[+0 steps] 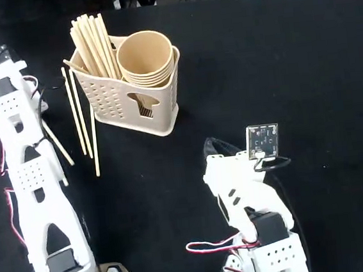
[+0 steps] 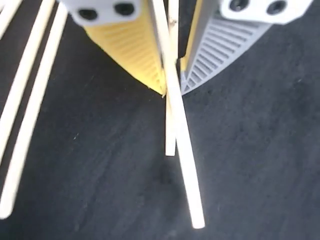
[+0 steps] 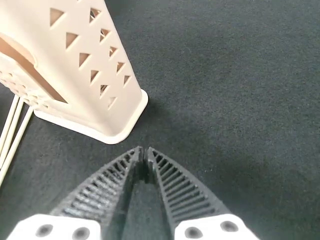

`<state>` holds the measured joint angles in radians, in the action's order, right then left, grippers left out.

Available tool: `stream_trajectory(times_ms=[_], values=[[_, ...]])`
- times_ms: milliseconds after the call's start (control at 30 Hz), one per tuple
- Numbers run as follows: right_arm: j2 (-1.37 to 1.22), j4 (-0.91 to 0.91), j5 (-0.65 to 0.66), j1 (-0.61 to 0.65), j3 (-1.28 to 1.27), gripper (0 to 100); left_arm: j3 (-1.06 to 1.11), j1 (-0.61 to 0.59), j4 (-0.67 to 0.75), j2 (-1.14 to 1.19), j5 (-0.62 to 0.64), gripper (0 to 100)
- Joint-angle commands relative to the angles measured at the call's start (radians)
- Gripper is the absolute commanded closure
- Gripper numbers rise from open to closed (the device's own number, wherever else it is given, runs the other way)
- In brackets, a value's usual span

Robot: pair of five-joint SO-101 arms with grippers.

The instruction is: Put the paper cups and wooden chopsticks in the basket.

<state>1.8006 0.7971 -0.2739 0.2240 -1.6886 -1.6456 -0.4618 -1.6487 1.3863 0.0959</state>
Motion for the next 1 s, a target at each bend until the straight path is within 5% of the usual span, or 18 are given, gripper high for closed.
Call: stream_trajectory(times_ms=[0, 967], values=[[0.051, 0.002, -0.011, 0.009, 0.002, 98.6, -0.018, 0.004, -0.071, -0.101, -0.005, 97], [0.051, 0.002, -0.011, 0.009, 0.002, 98.6, -0.015, 0.048, -0.115, -0.712, -0.003, 97]])
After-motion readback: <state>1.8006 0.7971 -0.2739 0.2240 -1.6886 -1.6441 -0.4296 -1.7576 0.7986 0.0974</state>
